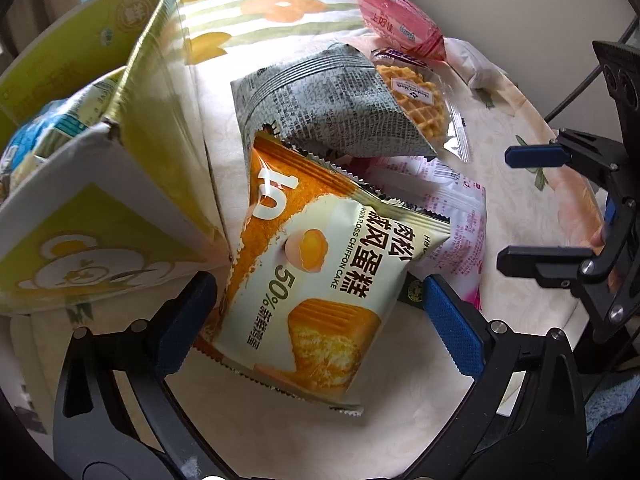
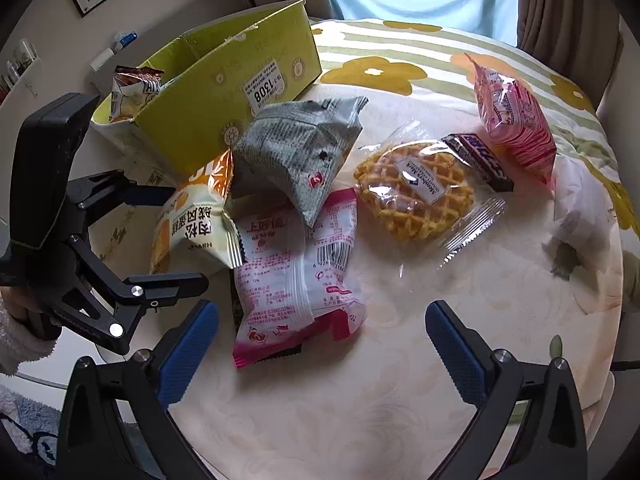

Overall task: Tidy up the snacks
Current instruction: 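Grasp the orange cake packet with the left tool while the right tool grasps the pink packet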

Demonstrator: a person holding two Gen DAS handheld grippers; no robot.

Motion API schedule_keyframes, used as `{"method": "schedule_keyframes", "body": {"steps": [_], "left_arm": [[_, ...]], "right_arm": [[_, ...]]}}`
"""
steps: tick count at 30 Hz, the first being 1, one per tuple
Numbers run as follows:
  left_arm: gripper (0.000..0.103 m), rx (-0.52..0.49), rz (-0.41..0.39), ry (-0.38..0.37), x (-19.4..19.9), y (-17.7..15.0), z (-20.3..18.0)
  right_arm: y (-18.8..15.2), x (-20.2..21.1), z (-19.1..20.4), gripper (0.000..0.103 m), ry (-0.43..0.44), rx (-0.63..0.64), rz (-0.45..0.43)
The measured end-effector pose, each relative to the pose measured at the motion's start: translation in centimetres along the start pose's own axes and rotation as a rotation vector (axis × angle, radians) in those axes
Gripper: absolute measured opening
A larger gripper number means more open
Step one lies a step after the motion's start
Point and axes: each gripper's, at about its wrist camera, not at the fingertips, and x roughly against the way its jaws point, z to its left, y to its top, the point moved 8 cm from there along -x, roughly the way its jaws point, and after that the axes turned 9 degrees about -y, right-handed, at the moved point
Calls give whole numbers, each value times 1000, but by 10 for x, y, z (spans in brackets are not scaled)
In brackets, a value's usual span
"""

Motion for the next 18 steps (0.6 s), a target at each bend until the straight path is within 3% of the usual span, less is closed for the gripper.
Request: {"method": "schedule_keyframes", "body": {"steps": [4, 8, 18], "left_arm": [[88, -11, 4, 2, -9, 1, -1], [71, -18, 8, -8, -10, 1, 2], [64, 2, -9, -21, 5, -8, 0]], "right_arm": [[-5, -10, 2, 103, -13, -15, 24], [-5, -15, 6, 103, -5, -14, 30], [0, -27, 16, 103, -12, 9, 32]]}}
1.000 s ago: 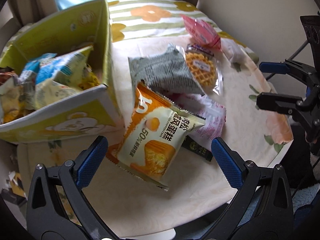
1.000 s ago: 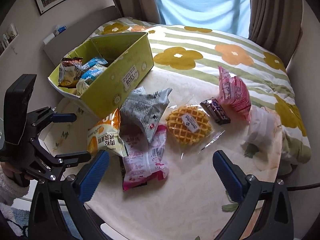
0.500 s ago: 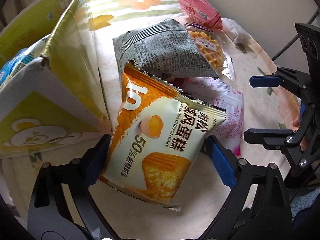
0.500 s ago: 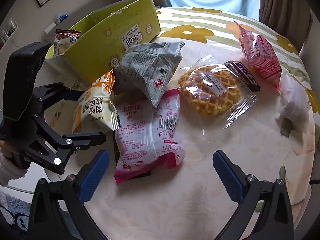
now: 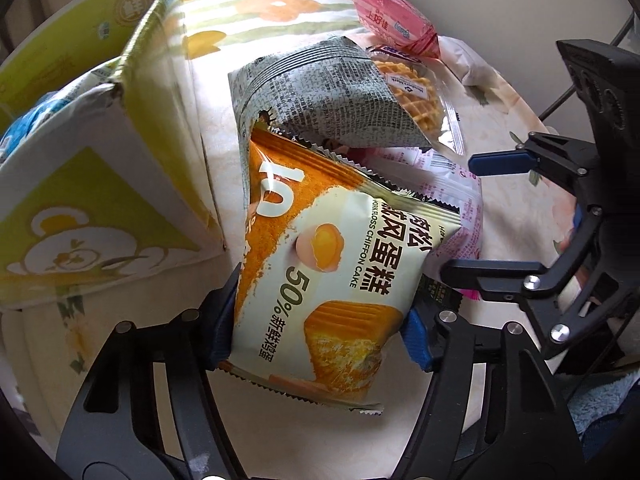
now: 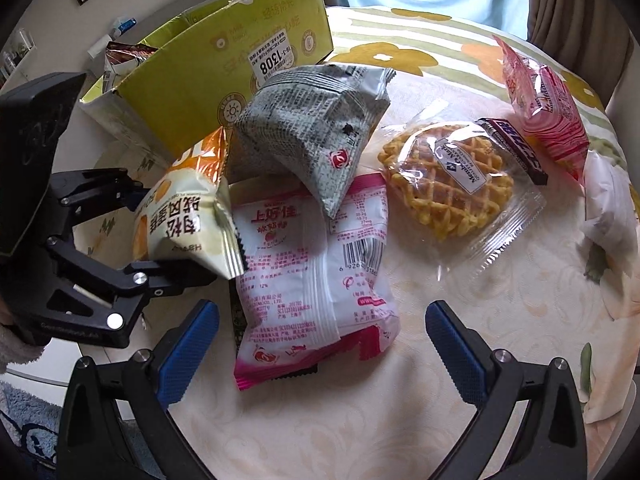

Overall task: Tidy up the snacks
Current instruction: 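Grasp the orange cake packet with the left tool while the right tool grasps the pink packet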

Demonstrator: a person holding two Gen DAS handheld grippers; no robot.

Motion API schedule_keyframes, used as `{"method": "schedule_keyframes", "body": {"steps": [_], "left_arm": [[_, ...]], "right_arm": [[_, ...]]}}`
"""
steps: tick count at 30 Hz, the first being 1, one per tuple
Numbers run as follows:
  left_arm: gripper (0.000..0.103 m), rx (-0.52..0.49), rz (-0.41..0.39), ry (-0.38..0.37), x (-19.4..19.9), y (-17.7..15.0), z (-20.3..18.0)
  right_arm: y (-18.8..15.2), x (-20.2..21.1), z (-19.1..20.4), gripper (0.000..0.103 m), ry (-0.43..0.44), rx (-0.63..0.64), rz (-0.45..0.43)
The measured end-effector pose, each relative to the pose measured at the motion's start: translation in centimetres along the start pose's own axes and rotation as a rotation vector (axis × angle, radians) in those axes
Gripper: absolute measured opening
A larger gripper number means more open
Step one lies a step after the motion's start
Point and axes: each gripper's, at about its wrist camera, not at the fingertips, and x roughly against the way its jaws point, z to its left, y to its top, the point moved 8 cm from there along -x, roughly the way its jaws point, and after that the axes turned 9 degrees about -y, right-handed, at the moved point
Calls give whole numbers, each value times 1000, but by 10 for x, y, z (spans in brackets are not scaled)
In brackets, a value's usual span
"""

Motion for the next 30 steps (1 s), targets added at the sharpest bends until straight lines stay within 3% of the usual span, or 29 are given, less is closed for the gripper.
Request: {"method": "schedule_keyframes", "body": {"steps": [10, 15, 22, 27, 30], "left_arm": [[64, 78, -9, 6, 17, -13, 12], [64, 66, -10, 15, 20, -14, 10], [64, 73, -17, 13, 23, -14, 10], [64, 100, -20, 9, 26, -14, 9], [64, 106, -29, 9, 32, -13, 4]], "right_arm": [[7, -14, 6, 103, -14, 34, 9], [9, -20, 11, 102, -39, 60, 5], [14, -23, 17, 75, -58, 98, -11], [14, -15, 21, 62, -55, 98, -9], [12, -7, 18, 60, -62, 92, -1]]}}
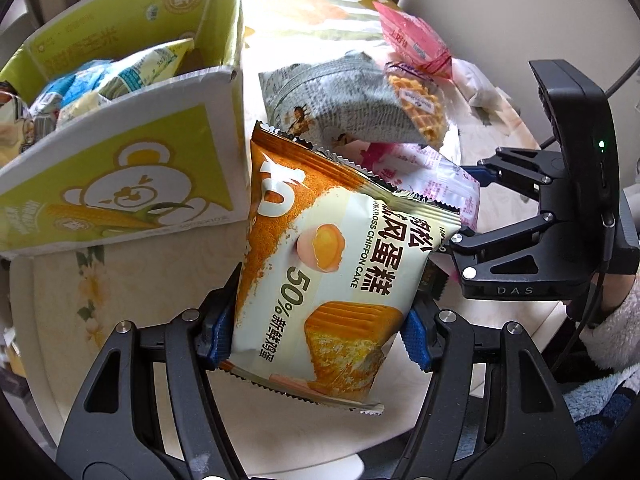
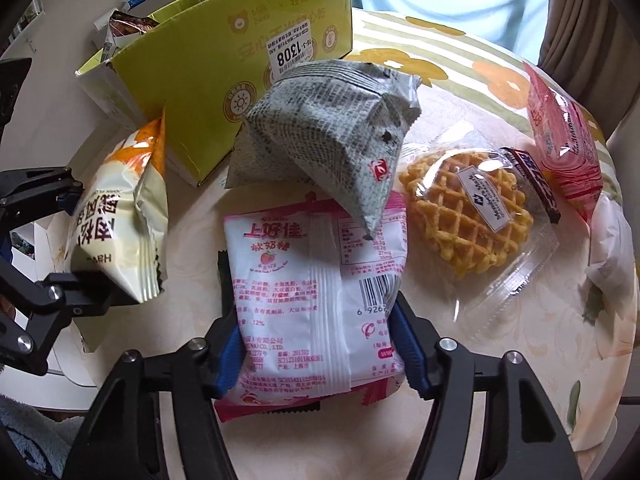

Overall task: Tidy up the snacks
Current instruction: 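Grasp the orange cake packet with the left tool while the right tool grasps the pink packet, then carry both packets over the box and open both tools to drop them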

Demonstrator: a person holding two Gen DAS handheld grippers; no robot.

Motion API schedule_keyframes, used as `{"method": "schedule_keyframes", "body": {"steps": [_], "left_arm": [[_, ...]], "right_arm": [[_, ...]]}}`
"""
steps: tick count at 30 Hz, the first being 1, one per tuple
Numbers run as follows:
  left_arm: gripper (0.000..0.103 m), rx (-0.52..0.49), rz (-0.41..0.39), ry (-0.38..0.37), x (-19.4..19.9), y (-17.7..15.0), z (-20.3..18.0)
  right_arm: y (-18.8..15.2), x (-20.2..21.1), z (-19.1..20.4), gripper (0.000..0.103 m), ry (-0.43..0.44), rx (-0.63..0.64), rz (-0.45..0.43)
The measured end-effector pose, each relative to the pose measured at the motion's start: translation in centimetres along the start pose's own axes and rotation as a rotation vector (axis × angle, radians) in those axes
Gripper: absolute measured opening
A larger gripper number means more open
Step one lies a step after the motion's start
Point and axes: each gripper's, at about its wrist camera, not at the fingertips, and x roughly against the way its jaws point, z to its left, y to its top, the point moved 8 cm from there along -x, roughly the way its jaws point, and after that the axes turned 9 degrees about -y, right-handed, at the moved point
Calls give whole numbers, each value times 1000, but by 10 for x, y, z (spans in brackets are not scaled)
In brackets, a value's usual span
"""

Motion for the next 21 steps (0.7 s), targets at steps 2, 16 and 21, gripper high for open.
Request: {"method": "schedule_keyframes", "body": {"steps": [2, 16, 21], "left_arm": [[64, 2, -9, 4, 6, 2, -5], [64, 37, -109, 9, 49, 14, -48], [64, 51, -187, 48, 71, 29, -51]], "right_arm": [[-2, 10, -3, 59, 10, -13, -3], [-19, 73, -29, 58, -5, -62, -61], [-6, 95, -32, 58, -26, -69, -118]]}}
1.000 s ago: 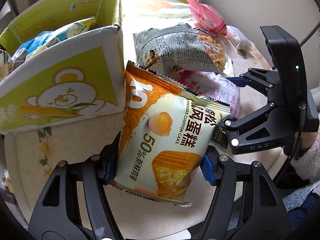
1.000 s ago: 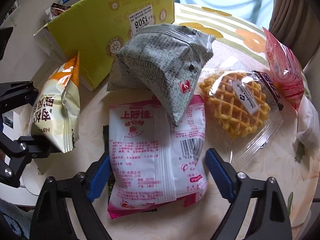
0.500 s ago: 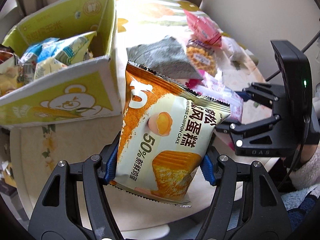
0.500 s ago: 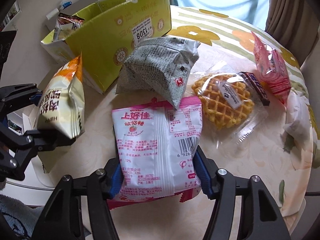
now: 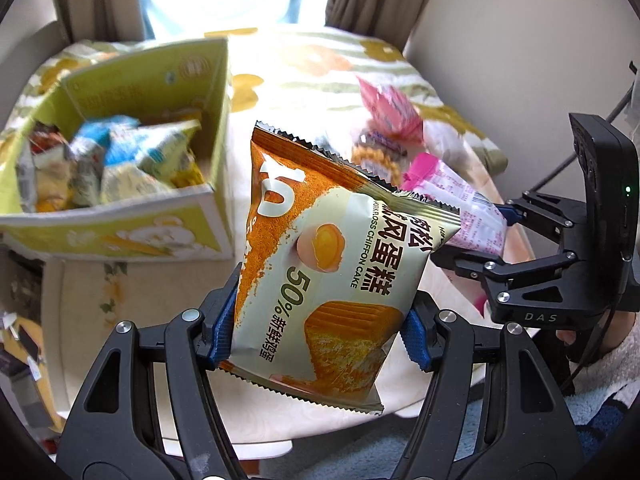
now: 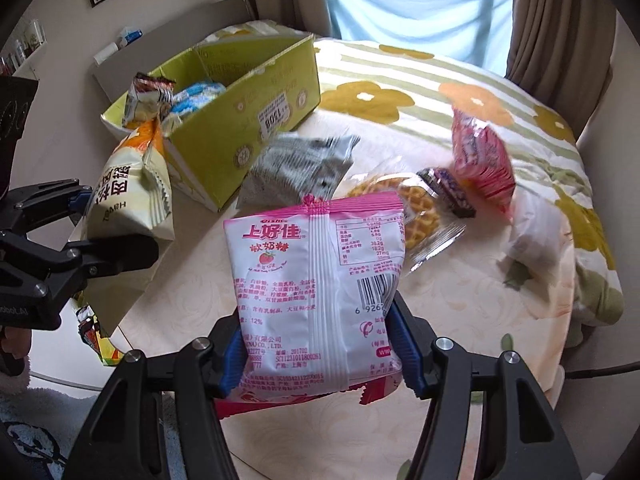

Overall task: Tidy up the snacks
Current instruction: 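Carry both packets over the box and open both tools to drop them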

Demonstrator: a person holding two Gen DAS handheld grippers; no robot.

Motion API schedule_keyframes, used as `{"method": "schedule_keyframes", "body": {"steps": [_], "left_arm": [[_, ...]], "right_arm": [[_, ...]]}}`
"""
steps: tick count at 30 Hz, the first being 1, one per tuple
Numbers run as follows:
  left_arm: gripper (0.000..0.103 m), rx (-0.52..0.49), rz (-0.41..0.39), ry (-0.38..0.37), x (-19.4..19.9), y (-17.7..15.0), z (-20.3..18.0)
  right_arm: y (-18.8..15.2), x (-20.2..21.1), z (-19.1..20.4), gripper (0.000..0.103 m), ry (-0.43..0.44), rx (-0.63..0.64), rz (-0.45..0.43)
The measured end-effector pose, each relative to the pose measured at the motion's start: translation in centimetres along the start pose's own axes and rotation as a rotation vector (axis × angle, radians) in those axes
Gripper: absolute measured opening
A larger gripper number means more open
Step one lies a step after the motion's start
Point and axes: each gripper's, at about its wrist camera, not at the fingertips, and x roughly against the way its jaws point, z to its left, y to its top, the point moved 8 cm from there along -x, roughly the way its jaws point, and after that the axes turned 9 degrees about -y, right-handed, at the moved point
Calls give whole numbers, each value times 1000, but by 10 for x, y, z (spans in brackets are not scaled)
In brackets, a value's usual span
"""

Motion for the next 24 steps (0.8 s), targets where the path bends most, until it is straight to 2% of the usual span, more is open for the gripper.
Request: {"method": "schedule_keyframes", "body": {"steps": [3, 9, 15, 24], "left_arm": [[64, -2, -53, 25, 18, 17, 4], [64, -15, -103, 61, 51, 48, 31], [64, -3, -117, 75, 76, 82, 84], [64, 40, -90, 95, 97, 131, 191]], "right_arm": [[16, 10, -4, 58, 1, -2, -26], [56, 25, 9, 58, -12, 32, -68], [108, 31, 40, 58, -12, 18, -108], [188, 10, 97, 58, 2, -18, -139]]}}
